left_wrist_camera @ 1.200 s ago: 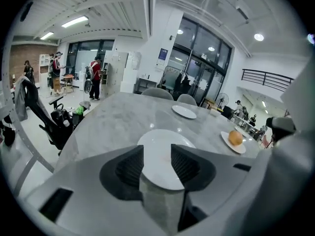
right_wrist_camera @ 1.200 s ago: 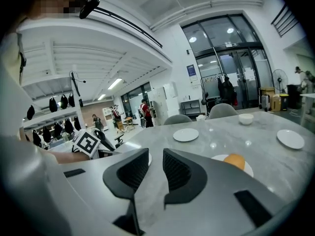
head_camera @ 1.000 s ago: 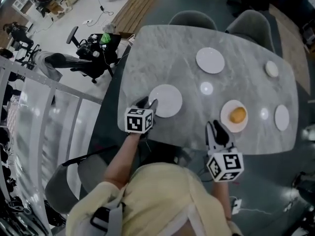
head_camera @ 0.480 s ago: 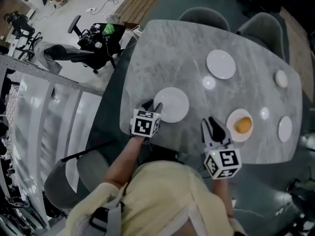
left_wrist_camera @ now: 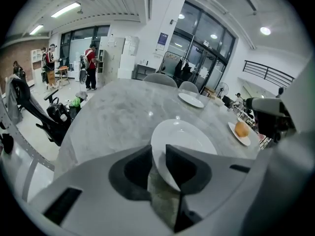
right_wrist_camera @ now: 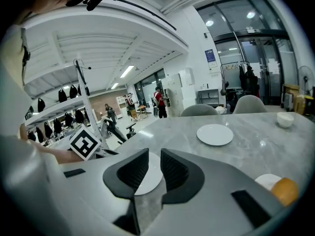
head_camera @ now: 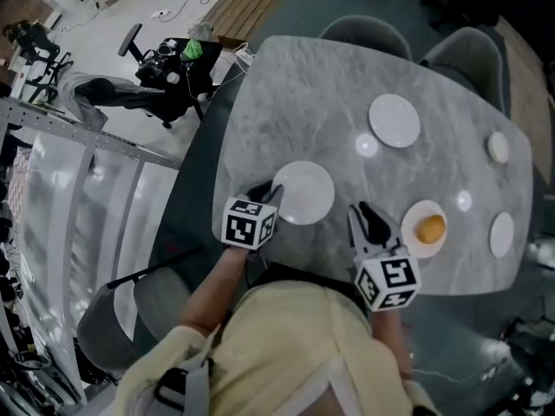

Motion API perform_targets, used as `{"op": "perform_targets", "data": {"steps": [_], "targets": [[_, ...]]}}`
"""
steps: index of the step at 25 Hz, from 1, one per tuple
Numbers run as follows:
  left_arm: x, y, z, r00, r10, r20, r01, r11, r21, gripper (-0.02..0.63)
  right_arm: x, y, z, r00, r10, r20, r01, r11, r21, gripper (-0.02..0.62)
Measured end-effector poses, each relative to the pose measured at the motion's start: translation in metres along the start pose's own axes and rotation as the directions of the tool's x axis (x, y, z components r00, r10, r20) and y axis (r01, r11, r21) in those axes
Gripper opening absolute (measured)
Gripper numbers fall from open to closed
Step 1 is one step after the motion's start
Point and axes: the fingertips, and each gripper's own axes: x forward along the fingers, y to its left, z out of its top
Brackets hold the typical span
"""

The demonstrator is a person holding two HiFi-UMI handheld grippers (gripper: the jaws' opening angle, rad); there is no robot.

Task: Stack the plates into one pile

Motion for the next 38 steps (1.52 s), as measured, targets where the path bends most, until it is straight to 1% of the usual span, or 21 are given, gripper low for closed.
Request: {"op": "perform_targets", "data": {"steps": [3, 6, 8, 11, 14, 16, 20, 23, 26, 31, 34, 38], "targets": [[-0.006, 0.001, 0.01, 1.0, -0.012, 0.026, 0.012, 0.999, 0.03, 0.073, 0.005, 0.002, 0.002, 1.0, 0.015, -0.003, -0.015, 1.0, 0.007, 0.071], [-0.014, -0.004, 0.025, 0.998, -0.032, 0.058, 0.03, 0.999, 0.035, 0.057, 0.009, 0.002, 0.006, 0.999, 0.045, -0.005, -0.045, 0.999, 0.002, 0.071], [-0.02, -0.015, 0.035, 0.994, -0.064, 0.087, 0.062, 0.998, 0.026, 0.045, 0.007, -0.001, 0.007, 0.998, 0.068, -0.011, -0.068, 0.998, -0.005, 0.071], [-0.03, -0.036, 0.048, 0.983, -0.127, 0.129, 0.129, 0.992, -0.007, 0.028, 0.001, -0.009, 0.007, 0.995, 0.098, -0.022, -0.099, 0.995, -0.012, 0.071], [-0.039, -0.054, 0.06, 0.976, -0.156, 0.151, 0.16, 0.987, -0.011, 0.019, -0.005, -0.019, 0.012, 0.992, 0.121, -0.019, -0.122, 0.992, -0.02, 0.071], [-0.044, -0.065, 0.066, 0.974, -0.16, 0.161, 0.16, 0.987, 0.01, 0.015, -0.008, -0.022, 0.016, 0.99, 0.14, -0.019, -0.141, 0.989, -0.033, 0.071], [-0.053, -0.093, 0.079, 0.971, -0.159, 0.181, 0.145, 0.986, 0.086, 0.012, -0.014, -0.029, 0.018, 0.986, 0.167, -0.018, -0.168, 0.985, -0.042, 0.071], [-0.053, -0.109, 0.091, 0.965, -0.16, 0.207, 0.139, 0.984, 0.113, 0.011, -0.018, -0.035, 0.018, 0.984, 0.18, -0.021, -0.181, 0.981, -0.066, 0.071], [-0.046, -0.121, 0.104, 0.956, -0.175, 0.237, 0.15, 0.981, 0.119, 0.011, -0.019, -0.044, 0.018, 0.986, 0.166, -0.034, -0.169, 0.98, -0.105, 0.071], [-0.031, -0.148, 0.14, 0.927, -0.213, 0.309, 0.181, 0.975, 0.129, 0.011, -0.025, -0.069, 0.017, 0.991, 0.131, -0.026, -0.133, 0.986, -0.098, 0.071], [-0.02, -0.162, 0.162, 0.913, -0.221, 0.343, 0.184, 0.973, 0.136, 0.011, -0.027, -0.084, 0.024, 0.994, 0.111, -0.009, -0.112, 0.987, -0.114, 0.071], [-0.004, -0.171, 0.186, 0.902, -0.215, 0.374, 0.173, 0.974, 0.144, 0.011, -0.028, -0.103, 0.04, 0.996, 0.086, 0.024, -0.083, 0.99, -0.111, 0.071]]}}
